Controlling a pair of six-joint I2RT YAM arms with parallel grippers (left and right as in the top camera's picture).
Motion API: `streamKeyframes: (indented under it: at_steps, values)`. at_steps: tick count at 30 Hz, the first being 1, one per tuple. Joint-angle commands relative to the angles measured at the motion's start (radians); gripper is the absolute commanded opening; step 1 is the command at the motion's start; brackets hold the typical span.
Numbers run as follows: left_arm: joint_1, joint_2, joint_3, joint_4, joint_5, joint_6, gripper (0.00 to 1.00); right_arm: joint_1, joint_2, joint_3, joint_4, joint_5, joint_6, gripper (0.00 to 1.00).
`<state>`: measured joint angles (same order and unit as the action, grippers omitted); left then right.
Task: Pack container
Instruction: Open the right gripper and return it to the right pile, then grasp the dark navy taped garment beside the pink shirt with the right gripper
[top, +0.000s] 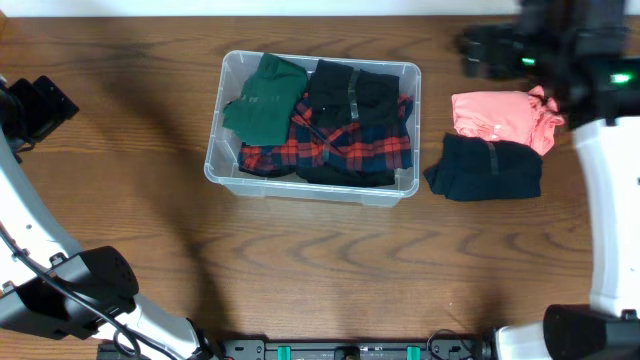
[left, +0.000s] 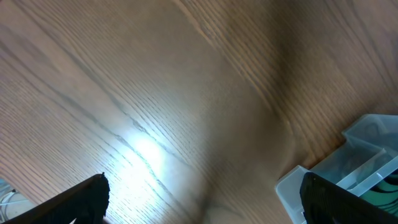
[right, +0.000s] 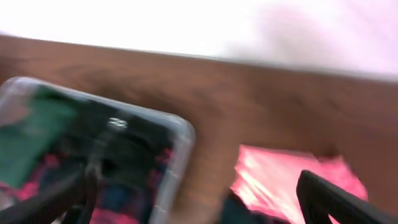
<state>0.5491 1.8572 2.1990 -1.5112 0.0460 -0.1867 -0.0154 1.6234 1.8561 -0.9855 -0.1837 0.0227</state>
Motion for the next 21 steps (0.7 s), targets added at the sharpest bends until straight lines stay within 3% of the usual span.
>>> streamKeyframes:
  at_steps: [1,9,15,21]
  values:
    - [0.002,0.004,-0.003,-0.002,-0.001,-0.010,0.98,-0.130,0.028,-0.026,-0.057,0.016,0.088,0.95]
    - [0.002,0.004,-0.003,-0.002,-0.001,-0.010,0.98,-0.352,0.041,-0.214,-0.157,0.015,0.159,0.96]
    - [0.002,0.004,-0.003,-0.002,-0.001,-0.010,0.98,-0.391,0.053,-0.463,-0.050,-0.007,-0.034,0.99]
    - [0.002,0.004,-0.003,-0.002,-0.001,-0.010,0.98,-0.400,0.079,-0.573,0.073,-0.005,-0.170,0.99]
